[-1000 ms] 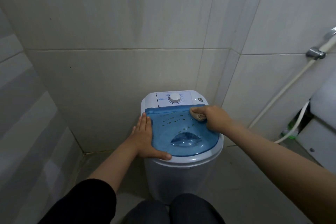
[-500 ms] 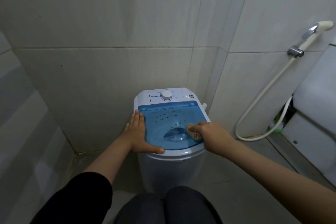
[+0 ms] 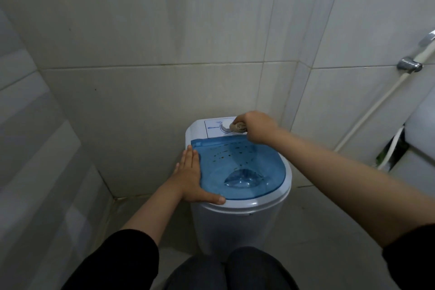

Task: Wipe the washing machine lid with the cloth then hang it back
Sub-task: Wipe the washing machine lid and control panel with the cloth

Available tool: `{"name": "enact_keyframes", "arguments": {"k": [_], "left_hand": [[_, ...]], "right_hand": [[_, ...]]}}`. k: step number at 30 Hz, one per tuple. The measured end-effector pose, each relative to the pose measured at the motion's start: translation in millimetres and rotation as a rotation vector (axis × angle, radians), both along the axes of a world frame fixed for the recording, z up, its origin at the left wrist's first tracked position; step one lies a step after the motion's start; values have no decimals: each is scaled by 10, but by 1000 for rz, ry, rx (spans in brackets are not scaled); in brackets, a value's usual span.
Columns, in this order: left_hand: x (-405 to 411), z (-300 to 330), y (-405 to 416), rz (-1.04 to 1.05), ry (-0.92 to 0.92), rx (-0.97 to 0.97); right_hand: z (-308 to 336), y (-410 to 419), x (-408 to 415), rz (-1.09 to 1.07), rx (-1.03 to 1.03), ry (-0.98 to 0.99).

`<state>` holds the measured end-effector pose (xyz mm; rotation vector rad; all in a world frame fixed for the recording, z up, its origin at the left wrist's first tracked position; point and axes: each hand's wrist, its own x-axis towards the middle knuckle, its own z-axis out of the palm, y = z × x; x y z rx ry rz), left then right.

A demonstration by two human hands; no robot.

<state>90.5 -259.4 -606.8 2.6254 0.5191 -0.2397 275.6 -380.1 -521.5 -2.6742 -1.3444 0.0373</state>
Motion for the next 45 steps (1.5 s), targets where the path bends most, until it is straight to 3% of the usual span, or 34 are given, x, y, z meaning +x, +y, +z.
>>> {"name": "enact_keyframes", "arguments": {"k": [6,19,30,34,36,41,45], "left_hand": [[4,-35,23,6,-14,-5],[-9,-18,-3,28,-19,-9],[-8,-15,0,13,-17,-12],[-8,-5,-7,12,-19,-13],[-7,-13,1,13,-19,-11],[-3,-27,0,14,-24,-13],[0,-34,-3,15,-30,-28]], "right_hand": [[-423,-14,34,10,62,9],[-612,-495,-400,59,39,-23],[-380,-722,-608,146,-215,-3],[-13,-565,-442,129,-337,218],[98,-427,-348,110,-267,262],[82,81,-238,138,33,101],[-101,366,-261,185,-58,56]]}}
